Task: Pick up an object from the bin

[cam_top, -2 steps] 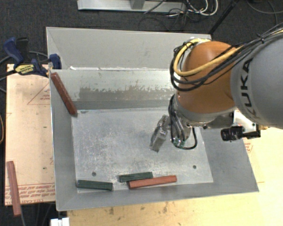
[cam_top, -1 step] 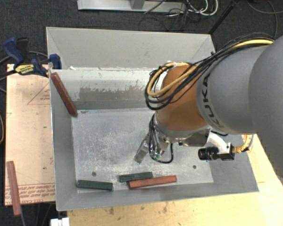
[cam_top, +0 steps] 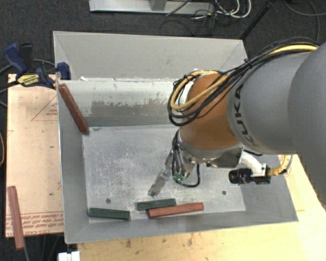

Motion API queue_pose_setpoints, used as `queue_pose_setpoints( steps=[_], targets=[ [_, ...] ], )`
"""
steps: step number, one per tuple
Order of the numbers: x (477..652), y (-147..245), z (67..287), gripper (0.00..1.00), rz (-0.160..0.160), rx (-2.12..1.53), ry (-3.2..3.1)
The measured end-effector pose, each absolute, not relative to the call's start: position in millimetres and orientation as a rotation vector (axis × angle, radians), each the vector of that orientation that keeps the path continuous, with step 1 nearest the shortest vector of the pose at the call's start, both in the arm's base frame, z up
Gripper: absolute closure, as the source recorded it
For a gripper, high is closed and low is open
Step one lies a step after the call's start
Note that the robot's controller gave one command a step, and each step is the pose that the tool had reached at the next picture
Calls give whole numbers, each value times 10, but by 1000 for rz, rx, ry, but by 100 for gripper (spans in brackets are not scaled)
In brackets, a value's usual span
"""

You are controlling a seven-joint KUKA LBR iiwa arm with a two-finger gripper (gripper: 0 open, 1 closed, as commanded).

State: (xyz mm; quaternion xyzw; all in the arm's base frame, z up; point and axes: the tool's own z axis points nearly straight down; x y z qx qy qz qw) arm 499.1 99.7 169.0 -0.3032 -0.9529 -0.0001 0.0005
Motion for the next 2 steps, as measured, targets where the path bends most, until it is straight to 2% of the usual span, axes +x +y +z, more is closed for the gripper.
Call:
queue_pose_setpoints(
  steps=[1,2],
  targets=[
    [4961,612,689,0,4,-914,-2999],
    [4800,596,705,0,-3,-746,-3054]
  ],
)
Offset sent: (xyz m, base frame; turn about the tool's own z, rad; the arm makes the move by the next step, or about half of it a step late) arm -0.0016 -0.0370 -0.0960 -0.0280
